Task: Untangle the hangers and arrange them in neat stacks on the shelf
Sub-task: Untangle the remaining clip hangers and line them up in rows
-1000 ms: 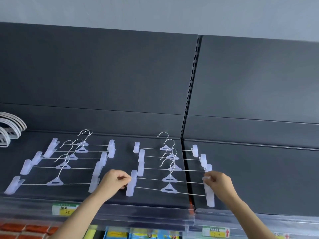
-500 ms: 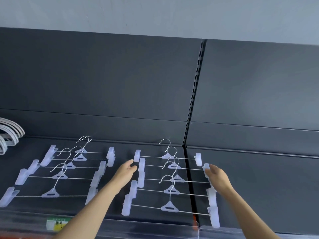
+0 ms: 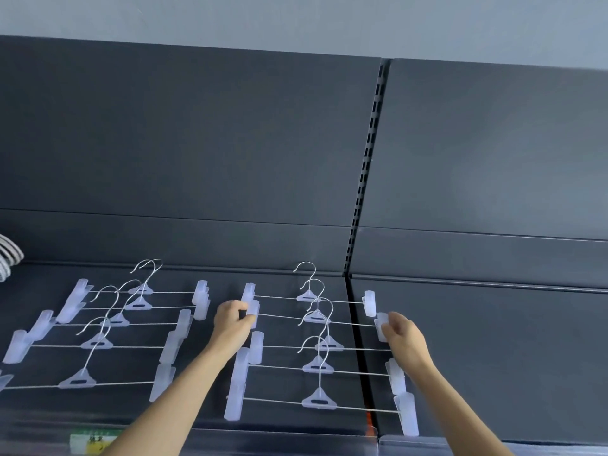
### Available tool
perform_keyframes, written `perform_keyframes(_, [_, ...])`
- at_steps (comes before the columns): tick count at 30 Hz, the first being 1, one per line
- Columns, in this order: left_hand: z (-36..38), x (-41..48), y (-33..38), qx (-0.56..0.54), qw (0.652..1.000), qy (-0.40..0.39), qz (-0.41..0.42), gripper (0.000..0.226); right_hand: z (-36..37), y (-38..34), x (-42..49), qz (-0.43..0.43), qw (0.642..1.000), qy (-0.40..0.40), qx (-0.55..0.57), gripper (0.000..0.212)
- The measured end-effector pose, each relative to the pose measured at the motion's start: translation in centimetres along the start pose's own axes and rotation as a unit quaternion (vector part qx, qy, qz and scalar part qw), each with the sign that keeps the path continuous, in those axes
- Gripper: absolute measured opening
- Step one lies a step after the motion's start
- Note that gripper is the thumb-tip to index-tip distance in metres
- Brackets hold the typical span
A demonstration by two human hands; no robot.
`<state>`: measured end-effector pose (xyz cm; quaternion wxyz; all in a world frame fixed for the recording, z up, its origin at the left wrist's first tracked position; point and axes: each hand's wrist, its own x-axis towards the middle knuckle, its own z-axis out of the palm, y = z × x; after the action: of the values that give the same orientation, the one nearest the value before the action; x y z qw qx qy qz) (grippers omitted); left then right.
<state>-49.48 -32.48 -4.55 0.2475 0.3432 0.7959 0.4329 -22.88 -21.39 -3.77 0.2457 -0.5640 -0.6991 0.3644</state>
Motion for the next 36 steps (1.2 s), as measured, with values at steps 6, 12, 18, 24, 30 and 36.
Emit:
perform_keyframes(6, [-0.2, 0.2, -0.5, -0.010, 0.999, -0.035, -0.040, 0.014, 0.3, 0.0, 0.4, -0.003, 1.000, -0.010, -0.011, 0.027])
perform_keyframes(12, [-0.4, 0.1, -0.2, -0.003, 0.998, -0.051, -0.040, 0.013, 0.4, 0.1, 0.4, 0.001, 1.000, -0.015, 0.005, 0.023])
perform_keyframes(18, [-2.1, -1.8, -0.3, 0.092, 0.994, -0.055, -0.026, 0.041, -1.3, 1.4, -2.2, -0.010, 0.999, 0.041, -0.027, 0.025])
perform_keyframes(24, [-1.8, -6.2, -1.6, 0.165, 0.982, -0.089, -0.011, 0.023, -0.2, 3.5, -6.3, -0.012, 0.996, 0.013, -0.083, 0.037])
perform_keyframes(30, [-1.2, -6.7, -1.6, 0.162, 0.984, -0.068, -0.019, 0.023, 1.1, 3.2, -6.2, -0.005, 0.996, 0.008, -0.092, 0.041])
perform_keyframes(36, [-1.0, -7.0, -1.8, 0.150, 0.987, -0.060, -0.014, 0.013, 0.3, 1.8, -5.6, 0.046, 0.998, 0.042, -0.014, 0.029])
